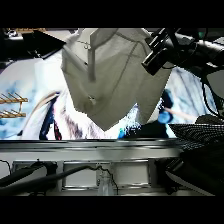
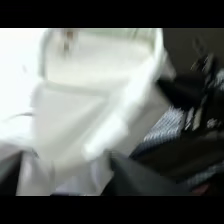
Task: Fold the clothes and pants, and hang the long-sleeved shirts on hangers.
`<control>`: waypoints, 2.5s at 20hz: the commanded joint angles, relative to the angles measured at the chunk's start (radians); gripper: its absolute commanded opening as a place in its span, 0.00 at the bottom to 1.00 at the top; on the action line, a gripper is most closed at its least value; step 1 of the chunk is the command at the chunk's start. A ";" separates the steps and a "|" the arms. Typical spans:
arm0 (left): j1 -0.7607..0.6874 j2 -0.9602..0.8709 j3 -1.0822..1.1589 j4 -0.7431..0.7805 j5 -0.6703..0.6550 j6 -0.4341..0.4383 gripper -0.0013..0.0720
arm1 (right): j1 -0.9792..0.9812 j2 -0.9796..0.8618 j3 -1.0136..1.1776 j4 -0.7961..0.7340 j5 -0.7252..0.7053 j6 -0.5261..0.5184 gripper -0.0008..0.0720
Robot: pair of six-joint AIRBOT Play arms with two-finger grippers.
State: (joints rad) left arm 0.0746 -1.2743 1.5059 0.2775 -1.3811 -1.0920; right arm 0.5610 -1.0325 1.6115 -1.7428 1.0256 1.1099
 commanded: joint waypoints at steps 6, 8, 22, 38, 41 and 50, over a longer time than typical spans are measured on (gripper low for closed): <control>-0.116 -0.012 0.000 0.104 -0.086 -0.003 0.68 | -0.170 0.077 0.001 -0.076 -0.064 0.292 0.05; -0.153 -0.009 0.000 0.172 -0.089 -0.038 0.64 | -0.250 0.111 0.001 -0.105 -0.081 0.385 0.05; -0.460 0.111 0.000 0.509 -0.002 -0.166 0.57 | -0.982 0.283 0.001 -0.382 0.003 0.823 0.05; -0.538 0.110 0.000 0.719 -0.042 -0.188 0.57 | -1.306 0.202 0.226 -0.390 -0.063 1.079 0.05; -0.538 0.110 0.000 0.731 -0.048 -0.187 0.57 | -1.357 0.203 0.235 -0.391 0.027 1.102 0.05; -0.538 0.110 0.000 0.771 -0.097 -0.187 0.57 | -1.490 0.185 0.235 -0.384 0.053 1.179 0.05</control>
State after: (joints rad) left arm -0.4629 -1.1645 1.5063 1.0409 -1.4624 -1.2793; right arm -0.9070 -0.8383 1.8458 -2.1284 1.0721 2.2761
